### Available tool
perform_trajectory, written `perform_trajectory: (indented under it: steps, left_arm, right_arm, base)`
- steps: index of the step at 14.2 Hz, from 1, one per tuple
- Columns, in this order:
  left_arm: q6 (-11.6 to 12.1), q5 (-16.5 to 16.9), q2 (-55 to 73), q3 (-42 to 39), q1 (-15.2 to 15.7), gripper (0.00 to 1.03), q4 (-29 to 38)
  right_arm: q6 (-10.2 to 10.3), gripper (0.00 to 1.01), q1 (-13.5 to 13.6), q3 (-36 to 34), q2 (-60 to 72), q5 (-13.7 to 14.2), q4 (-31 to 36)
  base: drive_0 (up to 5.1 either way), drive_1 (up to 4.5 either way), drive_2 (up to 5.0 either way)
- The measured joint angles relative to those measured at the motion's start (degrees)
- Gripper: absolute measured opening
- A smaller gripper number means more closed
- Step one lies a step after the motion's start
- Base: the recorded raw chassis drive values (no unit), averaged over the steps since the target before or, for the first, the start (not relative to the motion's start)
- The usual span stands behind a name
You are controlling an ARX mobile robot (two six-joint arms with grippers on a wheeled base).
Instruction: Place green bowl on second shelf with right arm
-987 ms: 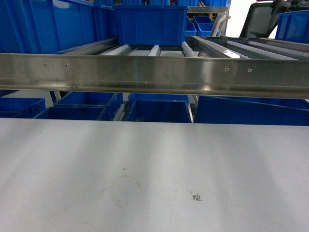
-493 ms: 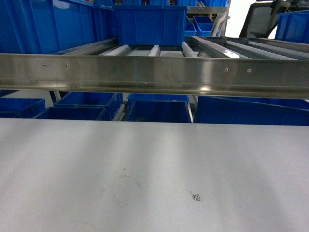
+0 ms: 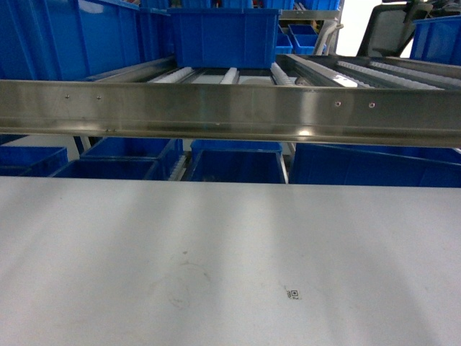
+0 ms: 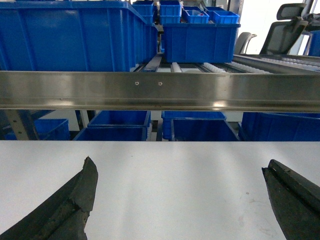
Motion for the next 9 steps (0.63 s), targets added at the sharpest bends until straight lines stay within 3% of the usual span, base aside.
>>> perform_trajectory:
  steps: [3, 9]
  left_arm:
    - [0.0, 0.0, 0.0, 0.0, 0.0, 0.98, 0.02]
    - [0.0, 0.02, 0.0, 0.0, 0.0, 0.98, -0.02]
  right_arm:
    - [-0.96, 0.02, 0.0, 0.0, -0.07, -0.02, 0.33]
    - [-1.29, 0.02, 0.0, 0.0, -0.07, 0.09, 0.24]
  base:
    - [0.0, 0.0, 0.0]
    - [-4.9, 2.58, 2.6]
